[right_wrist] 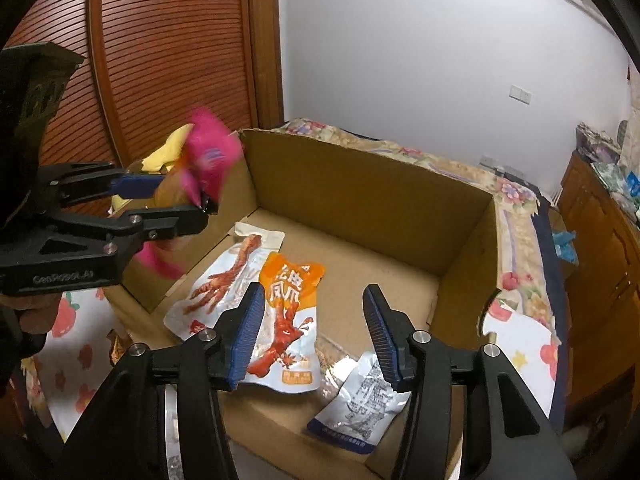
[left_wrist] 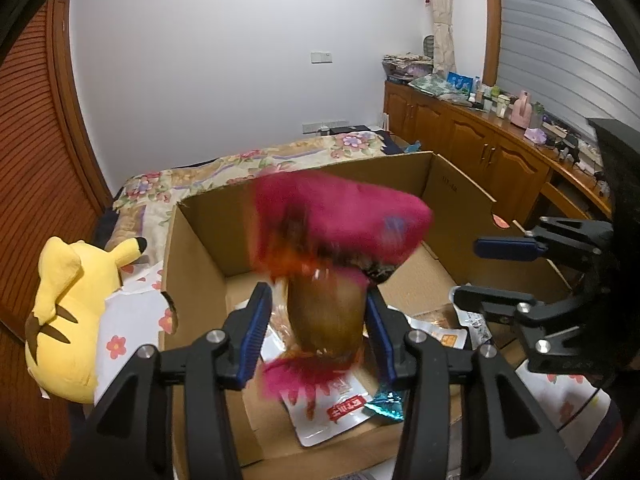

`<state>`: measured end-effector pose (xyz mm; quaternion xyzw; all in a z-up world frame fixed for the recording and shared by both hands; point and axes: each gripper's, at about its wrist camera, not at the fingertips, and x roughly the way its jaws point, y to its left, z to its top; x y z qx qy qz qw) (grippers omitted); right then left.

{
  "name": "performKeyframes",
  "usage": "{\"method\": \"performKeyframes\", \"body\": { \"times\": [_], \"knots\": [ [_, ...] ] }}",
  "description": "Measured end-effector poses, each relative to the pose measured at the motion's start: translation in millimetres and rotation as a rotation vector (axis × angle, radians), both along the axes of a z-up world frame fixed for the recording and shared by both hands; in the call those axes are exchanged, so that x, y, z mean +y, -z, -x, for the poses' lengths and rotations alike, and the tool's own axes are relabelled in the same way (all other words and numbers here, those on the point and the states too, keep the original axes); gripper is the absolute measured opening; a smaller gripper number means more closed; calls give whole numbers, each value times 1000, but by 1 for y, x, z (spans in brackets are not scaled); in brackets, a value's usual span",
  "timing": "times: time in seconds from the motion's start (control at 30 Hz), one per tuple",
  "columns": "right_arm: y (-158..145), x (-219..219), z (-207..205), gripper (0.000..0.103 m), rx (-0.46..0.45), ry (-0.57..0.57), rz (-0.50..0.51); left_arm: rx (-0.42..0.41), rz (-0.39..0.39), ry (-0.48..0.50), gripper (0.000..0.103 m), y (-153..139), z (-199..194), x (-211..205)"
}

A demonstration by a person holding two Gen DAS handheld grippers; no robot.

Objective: Organize snacks
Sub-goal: 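Carry both packets over the box and open both tools to drop them, then move both open tools back to the remaining snacks on the table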

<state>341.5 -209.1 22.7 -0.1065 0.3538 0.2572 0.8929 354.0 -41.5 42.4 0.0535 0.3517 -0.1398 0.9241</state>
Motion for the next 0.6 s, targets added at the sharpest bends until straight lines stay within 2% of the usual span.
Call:
{"method": "performKeyframes", "body": {
  "times": [0.3, 0.6],
  "knots": [
    [-15, -4, 23, 52, -27, 14, 9, -28, 13, -23, 49, -8, 13, 6],
    [-41, -3, 71, 57, -71, 26, -13, -81, 27, 2, 49, -29, 72, 15]
  ]
}}
